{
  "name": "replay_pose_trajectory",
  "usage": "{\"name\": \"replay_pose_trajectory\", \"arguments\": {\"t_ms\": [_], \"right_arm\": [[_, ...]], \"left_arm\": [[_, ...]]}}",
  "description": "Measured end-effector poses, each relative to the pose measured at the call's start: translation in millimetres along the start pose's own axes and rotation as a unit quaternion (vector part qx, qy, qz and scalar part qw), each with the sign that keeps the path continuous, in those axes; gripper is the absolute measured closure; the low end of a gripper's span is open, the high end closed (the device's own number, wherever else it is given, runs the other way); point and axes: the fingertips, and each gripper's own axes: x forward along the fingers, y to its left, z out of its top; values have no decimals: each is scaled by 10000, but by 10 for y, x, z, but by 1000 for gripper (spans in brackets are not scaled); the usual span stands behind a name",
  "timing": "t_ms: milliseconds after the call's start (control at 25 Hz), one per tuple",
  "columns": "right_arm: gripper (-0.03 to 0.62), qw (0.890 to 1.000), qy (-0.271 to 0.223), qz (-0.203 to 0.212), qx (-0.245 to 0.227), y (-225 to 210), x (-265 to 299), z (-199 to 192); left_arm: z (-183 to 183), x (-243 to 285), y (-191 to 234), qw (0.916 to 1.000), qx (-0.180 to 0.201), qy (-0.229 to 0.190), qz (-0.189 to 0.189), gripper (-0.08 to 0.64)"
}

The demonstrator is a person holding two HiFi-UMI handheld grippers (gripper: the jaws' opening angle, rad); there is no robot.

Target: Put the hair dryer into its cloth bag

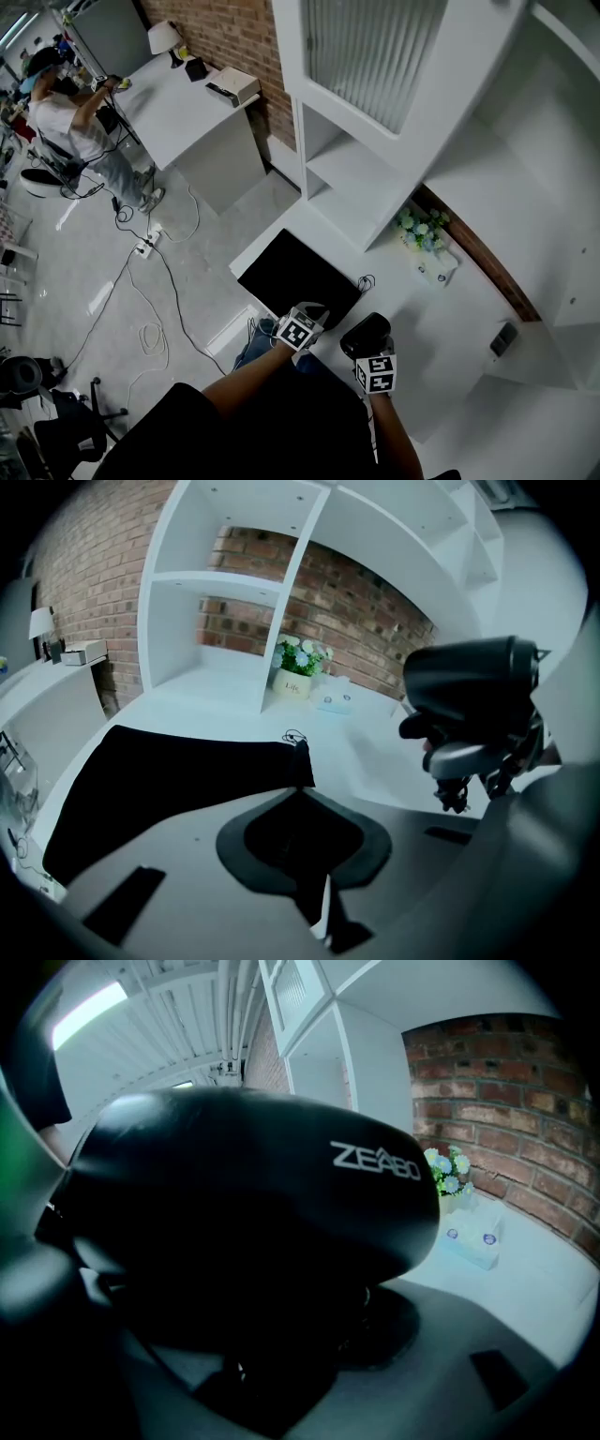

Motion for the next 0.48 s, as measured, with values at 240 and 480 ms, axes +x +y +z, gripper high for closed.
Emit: {"name": "replay_pose_trajectory", "arguments": {"t_ms": [240, 480], "right_arm": [[324, 9970, 608, 117, -474, 19, 379, -182], [324, 9897, 1283, 186, -605, -1, 720, -412]], "left_arm": [[237, -153, -65, 9973, -261, -546, -425, 532], [275, -240, -89, 9954, -340, -712, -552, 532]]}}
